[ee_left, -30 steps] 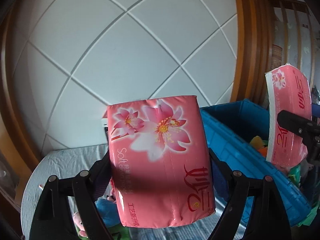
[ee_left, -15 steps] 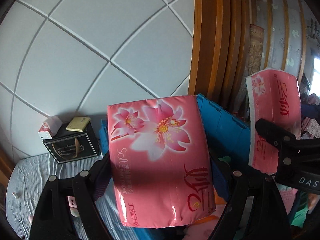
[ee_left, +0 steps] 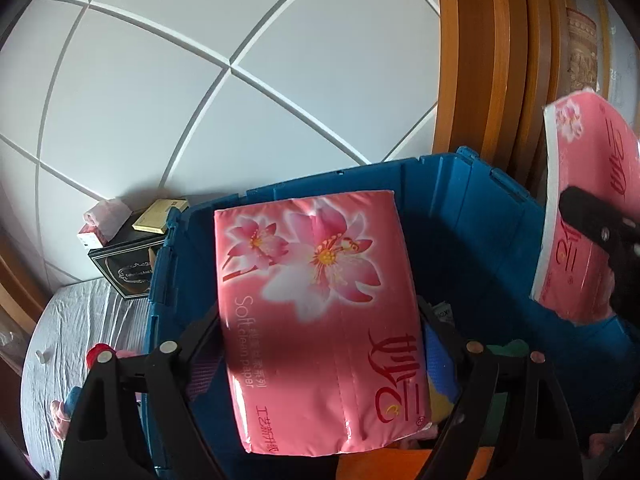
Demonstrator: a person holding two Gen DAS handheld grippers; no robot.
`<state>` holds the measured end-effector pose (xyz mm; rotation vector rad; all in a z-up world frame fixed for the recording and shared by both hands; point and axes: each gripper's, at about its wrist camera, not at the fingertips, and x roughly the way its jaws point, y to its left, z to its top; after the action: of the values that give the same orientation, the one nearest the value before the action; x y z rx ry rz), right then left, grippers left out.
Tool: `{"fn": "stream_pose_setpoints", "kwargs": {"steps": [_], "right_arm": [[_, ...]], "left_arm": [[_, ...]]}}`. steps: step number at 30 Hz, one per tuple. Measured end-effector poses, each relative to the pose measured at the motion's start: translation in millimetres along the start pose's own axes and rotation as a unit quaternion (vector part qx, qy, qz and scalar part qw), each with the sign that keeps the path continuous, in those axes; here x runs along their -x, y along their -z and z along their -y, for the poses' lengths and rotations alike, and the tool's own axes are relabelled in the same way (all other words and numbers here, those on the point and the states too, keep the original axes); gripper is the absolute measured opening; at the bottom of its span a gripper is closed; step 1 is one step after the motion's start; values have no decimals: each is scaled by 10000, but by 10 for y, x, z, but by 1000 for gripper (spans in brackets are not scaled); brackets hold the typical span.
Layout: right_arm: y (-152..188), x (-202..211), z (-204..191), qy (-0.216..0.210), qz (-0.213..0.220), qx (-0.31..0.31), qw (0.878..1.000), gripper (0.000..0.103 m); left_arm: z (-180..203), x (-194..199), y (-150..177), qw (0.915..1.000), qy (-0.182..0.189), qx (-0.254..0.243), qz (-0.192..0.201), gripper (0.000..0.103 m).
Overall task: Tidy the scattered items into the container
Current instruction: 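Open both grippers to drop the tissue packs into the crate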
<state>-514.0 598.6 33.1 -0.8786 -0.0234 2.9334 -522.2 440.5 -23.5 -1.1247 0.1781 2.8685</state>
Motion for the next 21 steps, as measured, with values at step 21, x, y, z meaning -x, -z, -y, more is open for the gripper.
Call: {"fn": "stream_pose_setpoints", "kwargs": {"steps": [21], "right_arm": [[64,-404,-69,-137,-212,156,9996,100]], "left_arm": [[100,-146,29,9995,-63,-96,-281,103]]}}
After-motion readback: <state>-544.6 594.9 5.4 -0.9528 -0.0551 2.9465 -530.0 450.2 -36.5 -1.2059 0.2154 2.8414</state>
